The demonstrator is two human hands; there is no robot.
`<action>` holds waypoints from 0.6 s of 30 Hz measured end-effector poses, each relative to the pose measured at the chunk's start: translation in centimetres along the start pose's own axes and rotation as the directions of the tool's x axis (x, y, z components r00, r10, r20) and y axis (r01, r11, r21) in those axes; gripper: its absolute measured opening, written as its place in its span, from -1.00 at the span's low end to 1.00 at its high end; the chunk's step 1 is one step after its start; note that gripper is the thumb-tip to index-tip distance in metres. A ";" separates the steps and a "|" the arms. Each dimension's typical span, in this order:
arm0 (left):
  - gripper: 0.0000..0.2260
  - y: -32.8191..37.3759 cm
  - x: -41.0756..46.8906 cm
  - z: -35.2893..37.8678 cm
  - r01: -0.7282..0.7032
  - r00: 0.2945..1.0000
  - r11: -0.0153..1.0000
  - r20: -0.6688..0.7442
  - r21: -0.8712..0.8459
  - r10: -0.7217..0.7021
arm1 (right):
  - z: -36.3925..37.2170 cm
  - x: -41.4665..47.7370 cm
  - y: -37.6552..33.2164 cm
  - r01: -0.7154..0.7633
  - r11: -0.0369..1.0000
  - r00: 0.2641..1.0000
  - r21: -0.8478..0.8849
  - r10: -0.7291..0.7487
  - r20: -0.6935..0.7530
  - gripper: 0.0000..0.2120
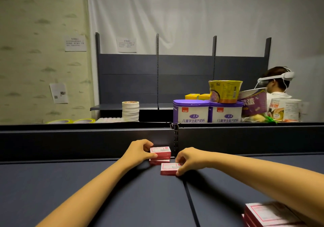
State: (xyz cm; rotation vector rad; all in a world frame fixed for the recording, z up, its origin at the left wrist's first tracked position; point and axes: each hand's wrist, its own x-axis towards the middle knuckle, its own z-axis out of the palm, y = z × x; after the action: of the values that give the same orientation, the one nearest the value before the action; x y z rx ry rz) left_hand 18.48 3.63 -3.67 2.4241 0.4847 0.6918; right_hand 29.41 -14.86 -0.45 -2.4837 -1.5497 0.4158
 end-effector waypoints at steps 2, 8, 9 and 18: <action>-0.59 -0.2 -0.1 -0.3 0.054 0.999 0.997 0.006 -0.048 -0.054 | -0.9 -1.2 0.5 0.007 1.000 1.000 -0.010 -0.007 -0.007 -0.57; -0.79 2.5 -1.7 -2.2 0.063 0.996 0.960 0.073 -0.271 -0.045 | -4.6 -8.6 3.1 -0.002 0.988 0.992 0.152 0.021 -0.124 -0.64; -0.77 3.7 -2.2 -2.3 0.065 0.995 0.956 0.086 -0.286 -0.042 | -5.0 -10.3 3.6 -0.001 0.981 0.990 0.194 0.028 -0.140 -0.66; -0.77 14.3 -10.8 -0.3 0.011 0.984 0.949 0.173 -0.315 0.046 | -3.5 -23.7 8.4 0.075 0.848 0.935 0.524 0.123 -0.333 -0.63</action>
State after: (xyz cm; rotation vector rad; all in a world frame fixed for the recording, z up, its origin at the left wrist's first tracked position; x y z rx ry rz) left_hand 12.26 -12.50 1.25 2.1637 0.2565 0.5082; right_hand 27.85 -39.89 3.61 -2.0057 -1.0761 0.3183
